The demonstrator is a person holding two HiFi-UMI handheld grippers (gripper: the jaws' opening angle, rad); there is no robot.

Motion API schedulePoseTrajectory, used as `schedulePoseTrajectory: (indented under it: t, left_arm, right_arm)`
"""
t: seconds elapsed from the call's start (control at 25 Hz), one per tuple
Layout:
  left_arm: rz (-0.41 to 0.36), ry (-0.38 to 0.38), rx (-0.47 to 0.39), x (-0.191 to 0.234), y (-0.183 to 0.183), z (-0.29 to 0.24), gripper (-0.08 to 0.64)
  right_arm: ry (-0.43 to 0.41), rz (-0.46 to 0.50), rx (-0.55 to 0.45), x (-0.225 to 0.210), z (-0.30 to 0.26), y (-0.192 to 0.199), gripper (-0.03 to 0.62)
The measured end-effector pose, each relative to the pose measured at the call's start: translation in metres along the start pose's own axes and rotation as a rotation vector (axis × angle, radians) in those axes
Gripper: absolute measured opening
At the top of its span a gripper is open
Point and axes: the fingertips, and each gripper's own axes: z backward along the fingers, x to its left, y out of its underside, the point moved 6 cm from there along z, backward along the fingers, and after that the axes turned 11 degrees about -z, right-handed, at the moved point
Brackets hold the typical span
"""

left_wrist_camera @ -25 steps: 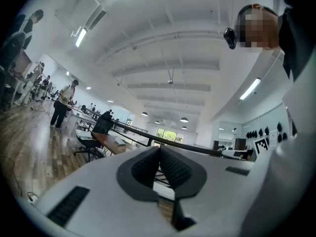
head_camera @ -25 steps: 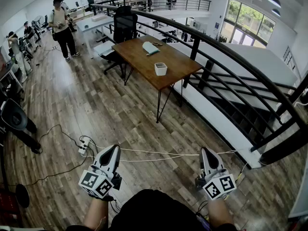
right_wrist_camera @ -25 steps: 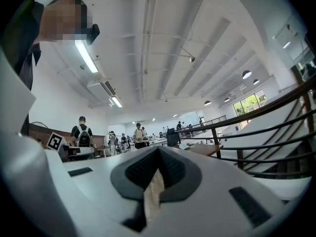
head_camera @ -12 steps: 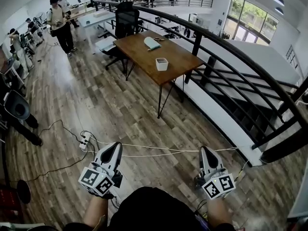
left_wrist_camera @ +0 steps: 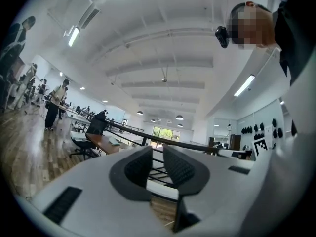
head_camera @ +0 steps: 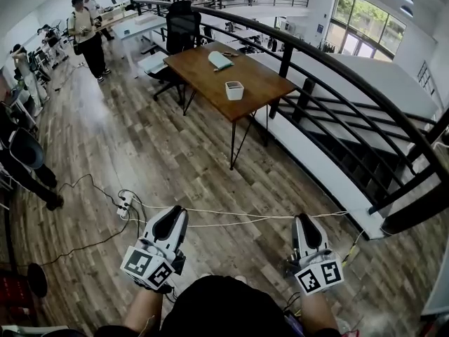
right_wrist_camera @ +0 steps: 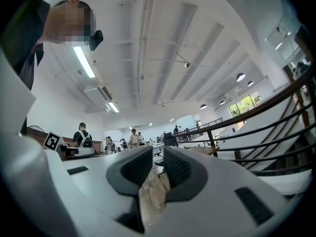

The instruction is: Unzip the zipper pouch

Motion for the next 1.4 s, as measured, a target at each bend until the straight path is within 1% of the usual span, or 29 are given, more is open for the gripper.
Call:
schedulePoseTrajectory:
  t: [0.08,0.12,0.16,0.2,0.28,0.36,0.44,0.6,0.76,0.88,0.96,1.04,1.12,1.2,1.4]
  left_arm:
    - [-0.023,-0.008,0.004,-0.004,-0.002,0.000,0.164]
    - [-0.030,-0.017,0.004,-0.006,-0.003,0.000,0.178]
    - [-0.034,-0.027,0.002,-0.007,-0.003,0.001,0.196]
    - [-0.034,-0.035,0.001,-0.008,-0.003,0.001,0.211]
    - [-0.035,-0.044,0.003,-0.012,-0.003,0.001,0.234]
    - [-0.039,-0.052,0.009,-0.018,-0.002,0.000,0.247]
    - [-0.034,-0.058,0.012,-0.023,0.000,-0.001,0.259]
    - [0.033,-0.043,0.007,-0.037,0.001,0.000,0.281]
    - [0.010,-0.068,0.028,-0.048,-0.002,-0.001,0.282]
    - [0.028,-0.082,0.031,-0.052,-0.004,0.001,0.282]
    - [0.033,-0.085,0.029,-0.053,-0.004,0.002,0.282]
    - [0.011,-0.083,0.036,-0.054,-0.004,0.001,0.282]
    - [-0.008,-0.082,0.043,-0.051,-0.002,-0.003,0.282]
    - [-0.010,-0.082,0.047,-0.044,0.000,-0.011,0.282]
    - [0.028,-0.072,0.036,-0.011,0.011,-0.043,0.282]
  right_arm:
    - [0.005,0.013,-0.011,0.000,0.005,-0.003,0.133]
    - [0.009,0.021,-0.016,-0.001,0.008,-0.004,0.181]
    - [0.011,0.026,-0.018,-0.001,0.011,-0.004,0.208]
    - [0.013,0.028,-0.020,-0.003,0.014,-0.005,0.251]
    - [0.020,0.025,-0.020,-0.006,0.020,-0.006,0.295]
    - [0.028,0.026,-0.018,-0.009,0.026,-0.008,0.317]
    - [0.028,0.027,-0.016,-0.012,0.029,-0.009,0.325]
    - [0.006,0.009,-0.008,-0.021,0.035,-0.009,0.325]
    - [-0.013,0.014,0.009,-0.031,0.040,-0.009,0.325]
    - [-0.024,0.047,0.045,-0.036,0.043,-0.007,0.324]
    - [-0.024,0.044,0.055,-0.041,0.044,-0.005,0.324]
    - [-0.022,0.031,0.053,-0.045,0.042,-0.004,0.321]
    - [-0.019,0.023,0.051,-0.049,0.035,-0.003,0.317]
    - [-0.022,0.018,0.053,-0.051,0.024,-0.003,0.316]
    - [-0.013,0.047,0.064,-0.052,-0.015,-0.008,0.311]
